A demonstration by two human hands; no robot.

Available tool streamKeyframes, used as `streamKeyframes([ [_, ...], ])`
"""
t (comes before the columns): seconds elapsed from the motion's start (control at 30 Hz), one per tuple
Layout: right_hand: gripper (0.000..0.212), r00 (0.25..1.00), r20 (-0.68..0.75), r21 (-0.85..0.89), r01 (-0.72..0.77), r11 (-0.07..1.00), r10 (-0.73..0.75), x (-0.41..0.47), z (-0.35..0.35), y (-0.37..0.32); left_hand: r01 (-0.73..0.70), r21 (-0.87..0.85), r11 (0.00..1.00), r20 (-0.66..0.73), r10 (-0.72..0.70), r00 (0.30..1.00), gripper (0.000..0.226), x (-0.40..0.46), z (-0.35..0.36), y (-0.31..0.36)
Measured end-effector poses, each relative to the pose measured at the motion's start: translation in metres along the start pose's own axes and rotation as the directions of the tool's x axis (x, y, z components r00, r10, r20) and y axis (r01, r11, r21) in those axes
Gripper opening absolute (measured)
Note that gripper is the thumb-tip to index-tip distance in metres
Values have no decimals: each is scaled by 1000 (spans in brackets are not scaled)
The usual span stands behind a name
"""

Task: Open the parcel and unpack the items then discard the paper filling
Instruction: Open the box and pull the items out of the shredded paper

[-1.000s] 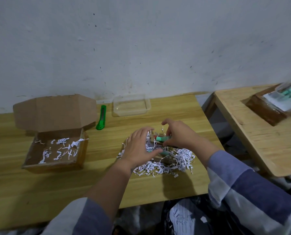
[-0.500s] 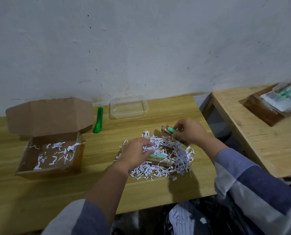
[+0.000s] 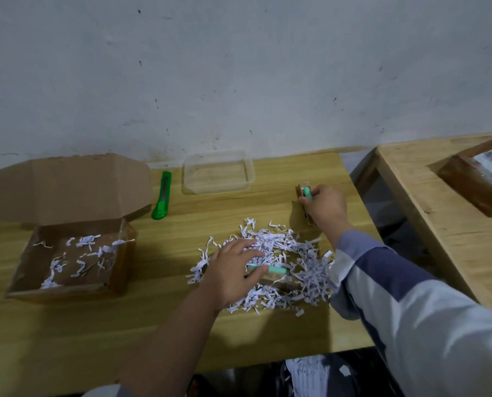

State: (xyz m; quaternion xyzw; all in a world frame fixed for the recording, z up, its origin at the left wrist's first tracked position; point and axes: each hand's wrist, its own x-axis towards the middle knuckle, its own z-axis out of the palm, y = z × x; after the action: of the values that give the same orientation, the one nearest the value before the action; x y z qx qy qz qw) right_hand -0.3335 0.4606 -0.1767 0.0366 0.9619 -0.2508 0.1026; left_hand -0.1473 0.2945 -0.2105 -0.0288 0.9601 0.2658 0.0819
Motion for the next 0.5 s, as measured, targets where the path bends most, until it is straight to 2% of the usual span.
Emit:
streamKeyframes([
  [0.13,54,998,-49,14,49,999,-48,-11,1,5,11,3,1000,10,-11,1000,41,0,1,1],
  [0.23,55,993,-55,-5,101,995,-101,-33,0,7,30,6,1000,29,-31,999,41,0,-1,4],
  [0.37,33,961,33,53,272,961,-274,-76,7,4,19,42,999,30,-20,999,41,-3,-6,8],
  [0.5,12,862,136,133,472,872,-488,-119,10,-3,13,118,993,-72,-5,997,37,-13,-8,8],
])
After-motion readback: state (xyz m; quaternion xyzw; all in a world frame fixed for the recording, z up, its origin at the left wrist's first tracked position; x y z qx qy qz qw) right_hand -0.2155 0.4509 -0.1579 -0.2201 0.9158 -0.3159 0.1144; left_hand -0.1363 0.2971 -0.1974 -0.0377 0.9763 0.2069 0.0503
